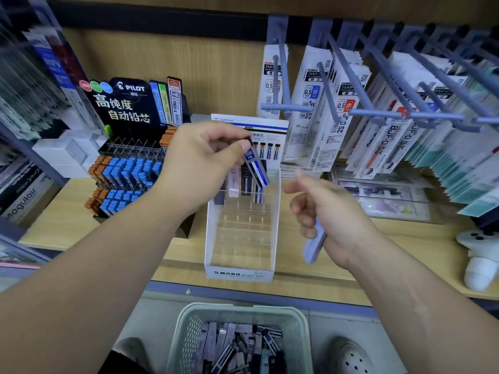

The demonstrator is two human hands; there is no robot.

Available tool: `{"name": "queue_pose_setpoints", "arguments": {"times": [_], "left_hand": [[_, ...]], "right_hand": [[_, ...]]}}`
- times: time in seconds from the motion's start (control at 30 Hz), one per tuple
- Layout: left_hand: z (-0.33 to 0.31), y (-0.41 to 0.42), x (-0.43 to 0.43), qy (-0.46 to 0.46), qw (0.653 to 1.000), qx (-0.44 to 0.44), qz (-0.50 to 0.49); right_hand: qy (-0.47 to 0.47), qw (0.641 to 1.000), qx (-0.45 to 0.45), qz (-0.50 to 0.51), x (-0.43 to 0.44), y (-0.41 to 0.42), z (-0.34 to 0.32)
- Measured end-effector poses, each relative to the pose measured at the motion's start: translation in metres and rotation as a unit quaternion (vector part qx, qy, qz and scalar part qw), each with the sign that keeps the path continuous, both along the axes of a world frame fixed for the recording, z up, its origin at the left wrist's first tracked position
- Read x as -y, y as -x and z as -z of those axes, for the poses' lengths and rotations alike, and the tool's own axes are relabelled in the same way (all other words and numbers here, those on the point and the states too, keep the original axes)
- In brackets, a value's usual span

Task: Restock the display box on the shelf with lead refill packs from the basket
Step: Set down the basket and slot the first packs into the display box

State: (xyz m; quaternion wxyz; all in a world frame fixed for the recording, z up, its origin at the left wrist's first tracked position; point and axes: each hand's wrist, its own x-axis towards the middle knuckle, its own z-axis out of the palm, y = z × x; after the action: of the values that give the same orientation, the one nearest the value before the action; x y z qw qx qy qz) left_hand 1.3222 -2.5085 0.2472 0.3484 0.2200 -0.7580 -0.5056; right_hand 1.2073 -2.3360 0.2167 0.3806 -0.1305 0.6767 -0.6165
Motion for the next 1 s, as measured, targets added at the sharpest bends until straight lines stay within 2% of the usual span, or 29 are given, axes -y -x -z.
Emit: {"name": "queue_pose_setpoints", "arguments": {"times": [0.17, 0.43, 0.6, 0.73, 0.8, 0.87, 0.93, 1.0], "left_hand": [[0.014, 0.006, -0.001, 0.151, 0.986, 0.067, 0.013], [0.029, 0.016, -0.005, 0.302, 0.948, 0.091, 0.042], [0.032, 0.019, -0.004, 0.363, 0.925, 0.105, 0.036], [0.026, 0.017, -0.013, 0.374, 0.922, 0.096, -0.019], [0.019, 0.013, -0.028, 0.329, 0.941, 0.078, -0.001], [0.014, 0.008, -0.044, 0.193, 0.970, 0.118, 0.088], [0.016, 0.006, -0.057, 0.061, 0.959, 0.204, 0.186], [0.020, 0.004, -0.063, -0.036, 0.943, 0.232, 0.237]], "right_hand": [[0.051, 0.992, 0.105, 0.046, -0.003, 0.009, -0.005], [0.097, 0.981, 0.160, 0.057, -0.007, 0.014, -0.007], [0.151, 0.963, 0.214, 0.070, -0.010, 0.016, -0.010], [0.209, 0.944, 0.244, 0.072, -0.011, 0.016, -0.014], [0.237, 0.937, 0.247, 0.071, -0.010, 0.015, -0.018], [0.266, 0.928, 0.251, 0.074, -0.008, 0.014, -0.021], [0.291, 0.920, 0.250, 0.076, -0.006, 0.012, -0.023], [0.304, 0.919, 0.242, 0.072, -0.004, 0.009, -0.025]]}}
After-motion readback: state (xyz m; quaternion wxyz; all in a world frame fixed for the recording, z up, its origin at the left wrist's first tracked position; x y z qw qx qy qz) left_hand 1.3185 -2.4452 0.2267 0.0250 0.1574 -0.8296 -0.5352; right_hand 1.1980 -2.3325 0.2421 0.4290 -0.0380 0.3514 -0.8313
